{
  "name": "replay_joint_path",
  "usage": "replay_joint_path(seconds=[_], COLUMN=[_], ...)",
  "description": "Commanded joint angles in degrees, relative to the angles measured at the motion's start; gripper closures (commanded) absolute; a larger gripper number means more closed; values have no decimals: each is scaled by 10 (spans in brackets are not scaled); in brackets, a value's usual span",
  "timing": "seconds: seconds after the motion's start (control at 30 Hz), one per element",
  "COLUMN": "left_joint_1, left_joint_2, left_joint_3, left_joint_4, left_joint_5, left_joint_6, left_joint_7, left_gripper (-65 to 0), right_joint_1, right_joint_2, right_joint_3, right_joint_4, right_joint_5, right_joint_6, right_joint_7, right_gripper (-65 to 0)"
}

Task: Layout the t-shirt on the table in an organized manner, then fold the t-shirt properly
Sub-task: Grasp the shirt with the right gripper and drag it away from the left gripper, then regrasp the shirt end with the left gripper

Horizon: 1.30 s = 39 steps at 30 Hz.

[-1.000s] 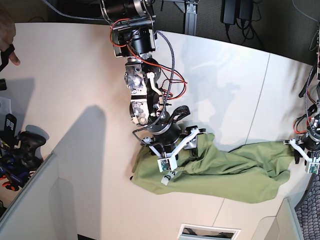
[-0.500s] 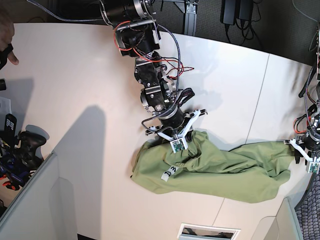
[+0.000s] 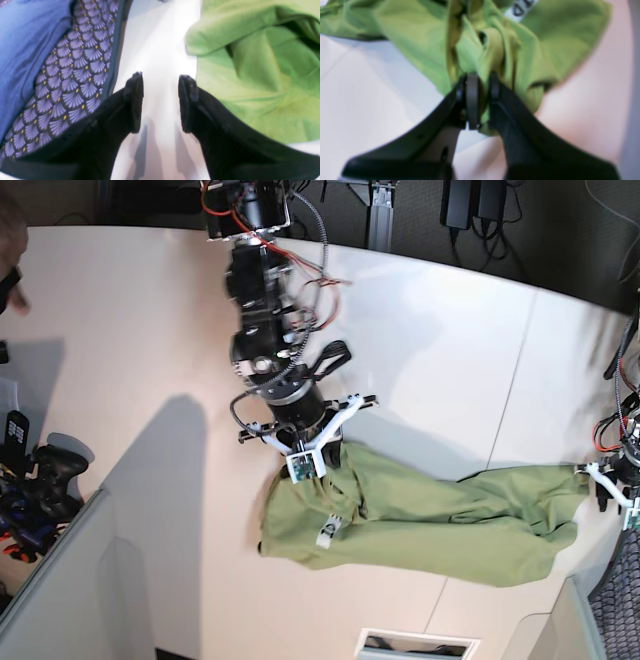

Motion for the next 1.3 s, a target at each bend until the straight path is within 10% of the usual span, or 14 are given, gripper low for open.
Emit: replay_joint_path(seconds=[0.0, 0.47, 0.6, 1.03, 1.27], left_joint_1=[-17, -9, 16, 138, 184], left_joint_2=[-10, -12, -12, -43, -60], left_joint_3=[-4, -4, -4, -4, -4], left_joint_4=[13, 15, 25, 322, 361], left_joint_5=[-2, -28, -73, -82, -41], left_joint_6=[2, -100, -155, -149, -200], left_joint_7=[-12, 42, 72, 178, 196], left_gripper=[-269, -269, -269, -269, -269], right_joint_1=[-2, -207, -221, -219, -219], right_joint_2=[7, 131, 133, 133, 133], right_joint_3=[0, 3, 19, 38, 38], right_joint_4=[35, 227, 227, 227, 227], right_joint_5=[12, 17, 17, 17, 17], right_joint_6=[-1, -1, -1, -1, -1], right_joint_7=[4, -21, -20, -3, -3], right_gripper=[0, 0, 0, 0, 0])
